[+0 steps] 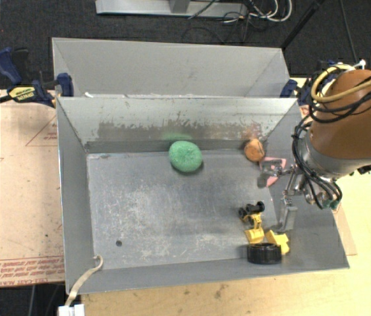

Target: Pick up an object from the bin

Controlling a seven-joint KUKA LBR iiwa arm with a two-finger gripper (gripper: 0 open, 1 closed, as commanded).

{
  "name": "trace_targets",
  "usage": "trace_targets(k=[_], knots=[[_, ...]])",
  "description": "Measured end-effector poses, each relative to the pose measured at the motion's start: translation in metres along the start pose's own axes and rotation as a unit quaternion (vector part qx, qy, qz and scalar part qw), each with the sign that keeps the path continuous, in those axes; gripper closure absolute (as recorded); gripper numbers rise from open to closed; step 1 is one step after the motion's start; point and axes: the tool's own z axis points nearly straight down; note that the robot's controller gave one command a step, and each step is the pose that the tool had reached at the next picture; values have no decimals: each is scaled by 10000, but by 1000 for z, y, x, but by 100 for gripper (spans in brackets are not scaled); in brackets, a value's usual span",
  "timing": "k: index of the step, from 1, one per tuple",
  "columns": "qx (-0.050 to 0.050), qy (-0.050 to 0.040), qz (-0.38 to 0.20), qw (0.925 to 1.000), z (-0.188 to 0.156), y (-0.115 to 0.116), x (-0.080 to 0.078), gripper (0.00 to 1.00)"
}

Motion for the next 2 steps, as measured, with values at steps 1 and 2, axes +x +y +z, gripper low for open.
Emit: trace_targets(k=[1,2], knots=[[6,-41,-13,10000,-5,0,-2,0],[11,-73,-155,9999,50,-3,3,0]])
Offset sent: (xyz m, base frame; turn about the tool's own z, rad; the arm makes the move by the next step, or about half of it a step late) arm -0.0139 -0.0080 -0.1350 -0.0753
